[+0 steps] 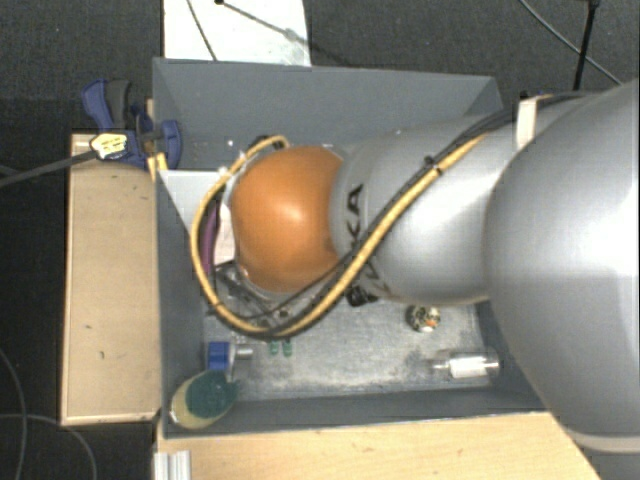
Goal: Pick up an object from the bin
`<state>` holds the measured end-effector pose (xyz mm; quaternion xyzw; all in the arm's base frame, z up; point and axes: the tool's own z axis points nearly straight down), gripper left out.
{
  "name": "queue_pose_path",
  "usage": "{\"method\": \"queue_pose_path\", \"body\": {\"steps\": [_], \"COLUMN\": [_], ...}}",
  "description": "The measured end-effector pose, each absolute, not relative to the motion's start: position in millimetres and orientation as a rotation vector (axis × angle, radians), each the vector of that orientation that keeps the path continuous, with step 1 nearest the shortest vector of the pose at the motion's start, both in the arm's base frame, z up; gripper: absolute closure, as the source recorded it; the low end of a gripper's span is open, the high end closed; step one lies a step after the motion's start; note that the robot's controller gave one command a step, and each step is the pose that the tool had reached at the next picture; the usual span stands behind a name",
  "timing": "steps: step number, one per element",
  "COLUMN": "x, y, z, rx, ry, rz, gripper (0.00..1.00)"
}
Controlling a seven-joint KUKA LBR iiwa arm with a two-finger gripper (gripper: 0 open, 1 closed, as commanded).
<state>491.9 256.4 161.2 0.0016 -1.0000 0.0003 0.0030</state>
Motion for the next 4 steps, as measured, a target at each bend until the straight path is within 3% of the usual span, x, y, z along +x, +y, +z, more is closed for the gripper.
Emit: {"method": "queue_pose_path", "body": {"steps": [1, 2, 3, 4], "x": [496.5, 517.5, 517.9, 525.6], "y": [228.4, 255.9, 255.2, 227.8], "z": [106.4, 69.1, 70.9, 245.0], "rx": [0.382, 0.229, 0.219, 0.187], "ry": [-3.116, -3.136, -3.138, -3.147], "rz": [0.002, -0.004, -0.004, -0.005], "gripper": [0.0, 0.0, 1.0, 1.0]}}
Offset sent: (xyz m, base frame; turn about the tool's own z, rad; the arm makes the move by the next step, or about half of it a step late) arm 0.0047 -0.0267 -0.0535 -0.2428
